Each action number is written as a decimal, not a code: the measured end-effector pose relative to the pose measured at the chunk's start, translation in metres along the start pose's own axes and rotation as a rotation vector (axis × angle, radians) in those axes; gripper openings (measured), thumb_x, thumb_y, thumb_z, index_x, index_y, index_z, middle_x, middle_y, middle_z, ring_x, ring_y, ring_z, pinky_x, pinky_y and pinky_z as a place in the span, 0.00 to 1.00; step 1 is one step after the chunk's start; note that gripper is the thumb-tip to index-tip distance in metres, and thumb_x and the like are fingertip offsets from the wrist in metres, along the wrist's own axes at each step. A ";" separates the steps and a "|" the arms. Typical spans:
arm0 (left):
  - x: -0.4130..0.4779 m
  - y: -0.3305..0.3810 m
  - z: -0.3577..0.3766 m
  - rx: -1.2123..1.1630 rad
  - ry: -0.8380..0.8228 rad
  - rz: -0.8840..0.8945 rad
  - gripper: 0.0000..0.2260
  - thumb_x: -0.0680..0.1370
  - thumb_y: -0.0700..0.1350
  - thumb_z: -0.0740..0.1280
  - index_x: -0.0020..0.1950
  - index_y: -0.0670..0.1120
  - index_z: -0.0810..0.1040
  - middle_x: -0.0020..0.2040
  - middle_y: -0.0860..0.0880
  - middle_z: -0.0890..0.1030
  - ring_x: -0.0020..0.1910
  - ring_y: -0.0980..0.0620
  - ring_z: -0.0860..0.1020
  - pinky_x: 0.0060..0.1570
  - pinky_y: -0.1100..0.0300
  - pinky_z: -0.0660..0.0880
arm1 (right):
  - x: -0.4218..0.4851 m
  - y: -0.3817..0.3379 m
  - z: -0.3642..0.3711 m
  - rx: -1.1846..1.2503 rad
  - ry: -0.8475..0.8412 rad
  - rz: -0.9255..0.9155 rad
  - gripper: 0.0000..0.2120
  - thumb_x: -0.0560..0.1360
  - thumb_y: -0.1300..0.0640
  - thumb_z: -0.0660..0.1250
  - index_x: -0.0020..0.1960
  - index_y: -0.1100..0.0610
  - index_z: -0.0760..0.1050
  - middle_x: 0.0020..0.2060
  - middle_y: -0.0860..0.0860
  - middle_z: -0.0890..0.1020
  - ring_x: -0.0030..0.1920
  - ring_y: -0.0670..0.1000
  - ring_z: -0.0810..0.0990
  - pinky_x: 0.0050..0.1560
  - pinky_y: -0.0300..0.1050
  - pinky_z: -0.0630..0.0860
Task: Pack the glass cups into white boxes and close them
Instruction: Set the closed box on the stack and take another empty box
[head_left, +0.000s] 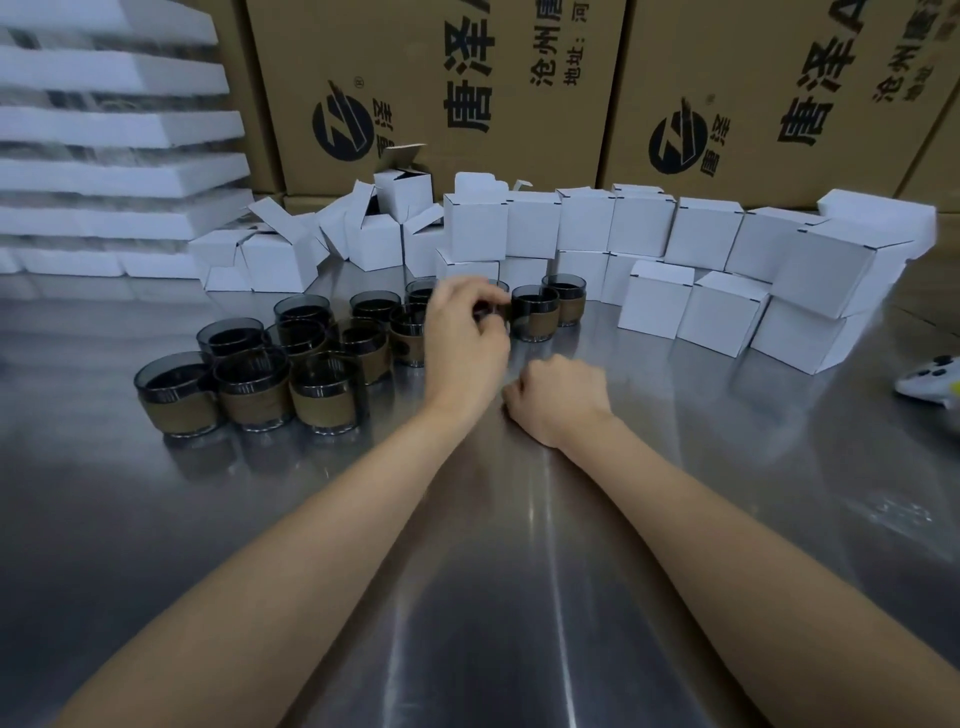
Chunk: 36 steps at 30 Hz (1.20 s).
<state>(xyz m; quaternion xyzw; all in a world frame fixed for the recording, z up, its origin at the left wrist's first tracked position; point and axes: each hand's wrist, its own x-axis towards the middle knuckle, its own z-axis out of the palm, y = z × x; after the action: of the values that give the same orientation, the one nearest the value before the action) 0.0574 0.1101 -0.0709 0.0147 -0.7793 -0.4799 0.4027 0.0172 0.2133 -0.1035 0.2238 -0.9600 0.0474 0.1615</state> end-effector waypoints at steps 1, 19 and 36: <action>0.016 0.003 -0.006 -0.017 0.051 -0.030 0.14 0.75 0.30 0.59 0.49 0.45 0.79 0.56 0.51 0.72 0.51 0.65 0.72 0.48 0.78 0.66 | 0.005 -0.003 0.002 -0.022 0.004 0.029 0.12 0.78 0.50 0.56 0.41 0.54 0.72 0.47 0.56 0.81 0.49 0.59 0.80 0.39 0.45 0.62; 0.233 -0.152 -0.077 0.186 0.202 -0.678 0.21 0.76 0.44 0.57 0.69 0.41 0.71 0.73 0.40 0.62 0.65 0.44 0.72 0.62 0.54 0.74 | 0.037 -0.006 0.023 0.022 0.072 -0.102 0.18 0.75 0.48 0.57 0.29 0.55 0.64 0.25 0.48 0.65 0.31 0.54 0.66 0.29 0.45 0.57; 0.209 -0.071 -0.048 -0.329 0.529 -0.446 0.16 0.82 0.42 0.56 0.69 0.45 0.72 0.65 0.46 0.75 0.60 0.48 0.77 0.61 0.54 0.75 | 0.038 -0.005 0.024 0.181 0.118 -0.033 0.19 0.75 0.51 0.57 0.27 0.56 0.61 0.24 0.49 0.67 0.28 0.53 0.67 0.29 0.43 0.57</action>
<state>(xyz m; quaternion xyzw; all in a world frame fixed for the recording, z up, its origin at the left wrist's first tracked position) -0.0789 -0.0489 0.0139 0.2424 -0.5386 -0.6541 0.4726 -0.0200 0.1886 -0.1138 0.2502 -0.9367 0.1445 0.1977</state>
